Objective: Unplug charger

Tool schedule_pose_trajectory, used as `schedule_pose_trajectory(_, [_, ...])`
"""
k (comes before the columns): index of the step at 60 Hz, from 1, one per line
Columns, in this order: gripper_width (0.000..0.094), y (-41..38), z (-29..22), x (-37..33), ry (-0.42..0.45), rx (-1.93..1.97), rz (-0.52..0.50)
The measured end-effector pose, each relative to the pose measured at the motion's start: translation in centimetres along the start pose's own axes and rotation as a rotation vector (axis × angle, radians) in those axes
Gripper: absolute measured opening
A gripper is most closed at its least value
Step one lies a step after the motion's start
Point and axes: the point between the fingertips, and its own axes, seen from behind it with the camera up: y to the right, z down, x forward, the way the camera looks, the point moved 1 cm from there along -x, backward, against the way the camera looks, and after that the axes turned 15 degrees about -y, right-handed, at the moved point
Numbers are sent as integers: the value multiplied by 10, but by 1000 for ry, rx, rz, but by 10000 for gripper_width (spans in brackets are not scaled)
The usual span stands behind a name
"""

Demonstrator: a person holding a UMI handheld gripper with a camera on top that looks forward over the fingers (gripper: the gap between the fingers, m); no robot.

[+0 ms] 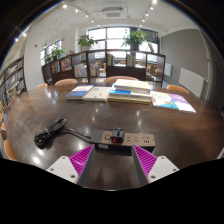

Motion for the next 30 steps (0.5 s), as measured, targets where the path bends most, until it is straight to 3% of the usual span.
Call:
schedule_pose_trajectory(9, [725,8,-41,53,-3,34,45])
schedule_pose_trajectory(14, [666,19,-46,62,-2,49,76])
schedule_pose_trajectory(16, [623,32,-44,61,-18,46,77])
schedule_pose_trajectory(19, [482,23,-37,81,-41,49,79])
schedule_pose_trajectory(23, [291,11,-45,83,5,82,22])
schedule_pose_trajectory(30, [217,15,-43,85,41,82,58])
